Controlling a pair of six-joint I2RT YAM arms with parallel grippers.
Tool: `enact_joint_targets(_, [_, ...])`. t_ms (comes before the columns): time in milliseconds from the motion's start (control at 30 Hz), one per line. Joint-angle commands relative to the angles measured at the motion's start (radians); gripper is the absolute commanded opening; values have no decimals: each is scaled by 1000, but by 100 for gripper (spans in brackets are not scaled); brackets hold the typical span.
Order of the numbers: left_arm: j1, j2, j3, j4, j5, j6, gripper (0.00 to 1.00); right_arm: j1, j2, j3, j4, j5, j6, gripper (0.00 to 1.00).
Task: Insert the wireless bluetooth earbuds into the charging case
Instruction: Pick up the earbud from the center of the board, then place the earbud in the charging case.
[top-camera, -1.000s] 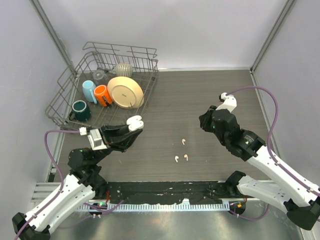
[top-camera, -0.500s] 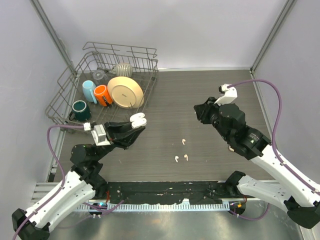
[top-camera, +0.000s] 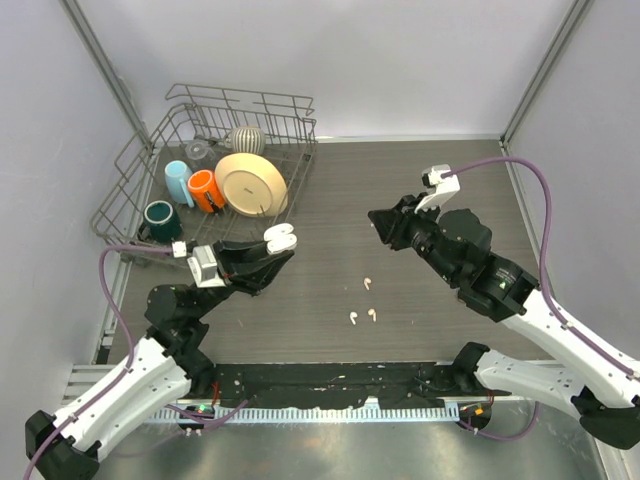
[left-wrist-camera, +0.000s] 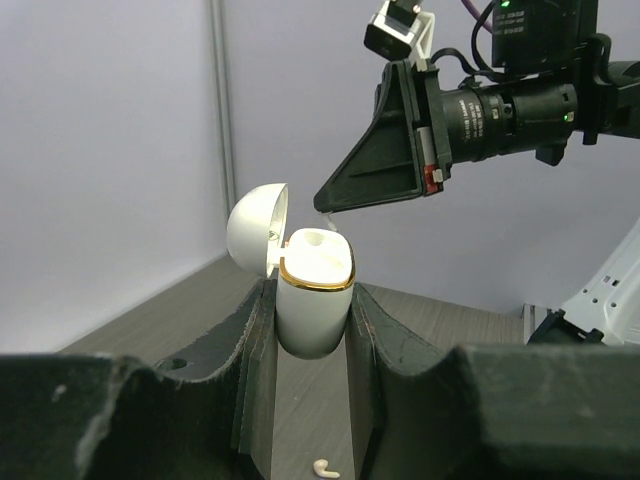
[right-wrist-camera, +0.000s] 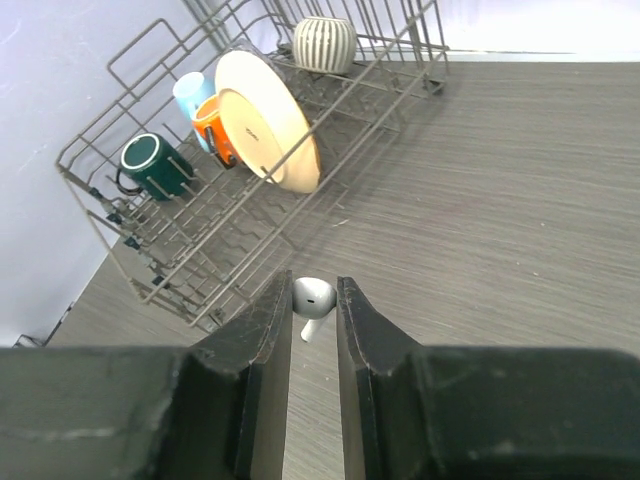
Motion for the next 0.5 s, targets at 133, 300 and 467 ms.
enact_joint_targets(133, [1, 27, -6, 92, 14, -12, 0, 129, 6, 42, 162, 68, -75, 1])
enact_joint_targets(300, [1, 18, -33, 107, -16, -7, 0, 293, 18, 45, 222, 160, -157, 1])
enact_joint_targets(467, [1, 31, -33, 81, -35, 10, 0, 471, 56, 54, 297, 341, -298, 1])
